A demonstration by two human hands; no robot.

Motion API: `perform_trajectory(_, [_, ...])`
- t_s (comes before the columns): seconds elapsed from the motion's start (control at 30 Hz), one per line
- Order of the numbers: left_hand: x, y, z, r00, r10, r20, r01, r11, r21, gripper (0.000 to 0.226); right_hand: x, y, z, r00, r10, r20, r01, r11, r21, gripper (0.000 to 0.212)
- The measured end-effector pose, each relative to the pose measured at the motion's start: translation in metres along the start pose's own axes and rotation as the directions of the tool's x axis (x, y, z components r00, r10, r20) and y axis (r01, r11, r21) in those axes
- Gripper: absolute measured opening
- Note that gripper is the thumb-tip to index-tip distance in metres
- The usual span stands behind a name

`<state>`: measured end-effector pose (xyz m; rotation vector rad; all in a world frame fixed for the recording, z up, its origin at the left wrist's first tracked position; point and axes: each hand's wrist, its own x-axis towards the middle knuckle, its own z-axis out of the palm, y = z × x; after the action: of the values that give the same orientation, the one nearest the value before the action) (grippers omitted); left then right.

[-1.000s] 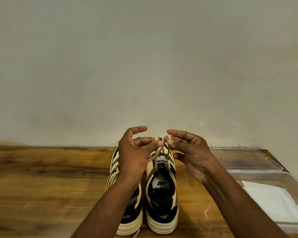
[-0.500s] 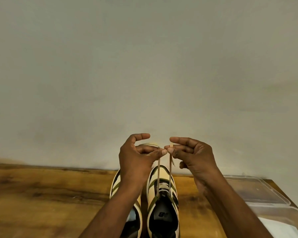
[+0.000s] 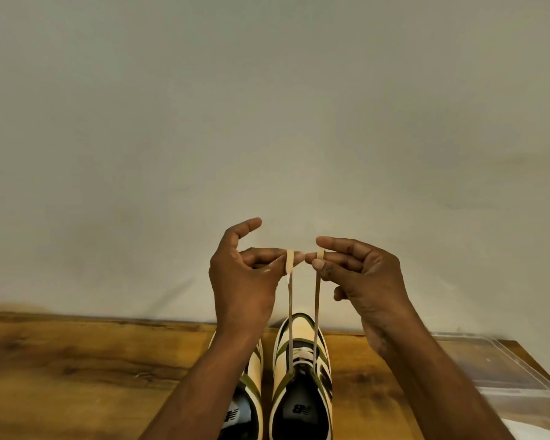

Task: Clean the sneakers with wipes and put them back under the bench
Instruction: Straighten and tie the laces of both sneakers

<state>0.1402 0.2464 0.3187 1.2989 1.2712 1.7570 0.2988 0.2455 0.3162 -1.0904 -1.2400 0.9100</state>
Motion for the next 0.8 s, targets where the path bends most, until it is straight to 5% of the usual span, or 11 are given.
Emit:
perform_trajectory(0.3, [0.005,0.013,0.009,0.991,0.089,0.103,-0.084,0.995,-0.052,0.014,-0.003,-0.014,0.002,0.997,-0.068,-0.044,0.069,0.997,0.034,0.036])
perform_trajectory(0.8, [0.0,0.026,0.005,0.993,-0.027,0.114,0.048,0.981,-0.189,0.01,-0.005,-0.039,0.012,0.981,-0.179,-0.075,0.184,0.98,0.069,0.06])
